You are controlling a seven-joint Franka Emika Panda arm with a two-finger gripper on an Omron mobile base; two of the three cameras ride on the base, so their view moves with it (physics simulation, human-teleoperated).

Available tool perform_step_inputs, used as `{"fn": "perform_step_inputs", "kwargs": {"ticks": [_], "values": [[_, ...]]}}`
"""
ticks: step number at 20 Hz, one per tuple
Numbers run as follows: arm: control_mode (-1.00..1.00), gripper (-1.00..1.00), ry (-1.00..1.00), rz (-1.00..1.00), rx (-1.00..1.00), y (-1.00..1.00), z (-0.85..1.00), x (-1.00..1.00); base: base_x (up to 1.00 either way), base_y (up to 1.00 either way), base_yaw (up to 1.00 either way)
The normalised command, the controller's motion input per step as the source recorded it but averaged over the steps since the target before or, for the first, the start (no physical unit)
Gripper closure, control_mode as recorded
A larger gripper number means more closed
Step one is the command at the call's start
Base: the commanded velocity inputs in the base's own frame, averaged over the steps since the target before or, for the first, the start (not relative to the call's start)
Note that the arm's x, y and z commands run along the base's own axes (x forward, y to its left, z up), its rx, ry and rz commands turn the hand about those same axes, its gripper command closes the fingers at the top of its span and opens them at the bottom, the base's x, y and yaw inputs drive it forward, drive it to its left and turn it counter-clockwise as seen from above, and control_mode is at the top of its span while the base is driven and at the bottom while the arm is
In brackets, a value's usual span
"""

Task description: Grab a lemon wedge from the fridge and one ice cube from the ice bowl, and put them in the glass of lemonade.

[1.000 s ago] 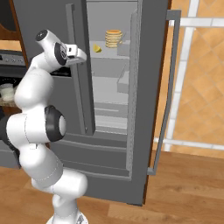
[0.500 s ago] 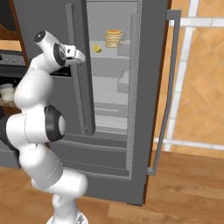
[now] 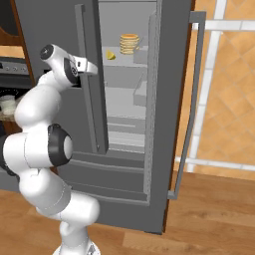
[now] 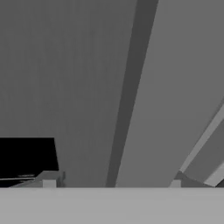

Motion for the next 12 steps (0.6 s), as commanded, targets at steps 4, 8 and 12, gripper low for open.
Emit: {"fn": "perform_step_inputs", "kwargs": {"ticks": [4, 8, 12], "values": [[-1.0, 1.0, 0.0, 0.0, 0.0, 0.07, 0.0, 0.0, 0.0, 0.0, 0.0], [-1.0, 1.0, 0.0, 0.0, -0.03, 0.26, -0.01, 0.03, 0.0, 0.0, 0.0], [-1.0, 1.0, -0.03, 0.0, -0.02, 0.48, -0.03, 0.02, 0.0, 0.0, 0.0]]}}
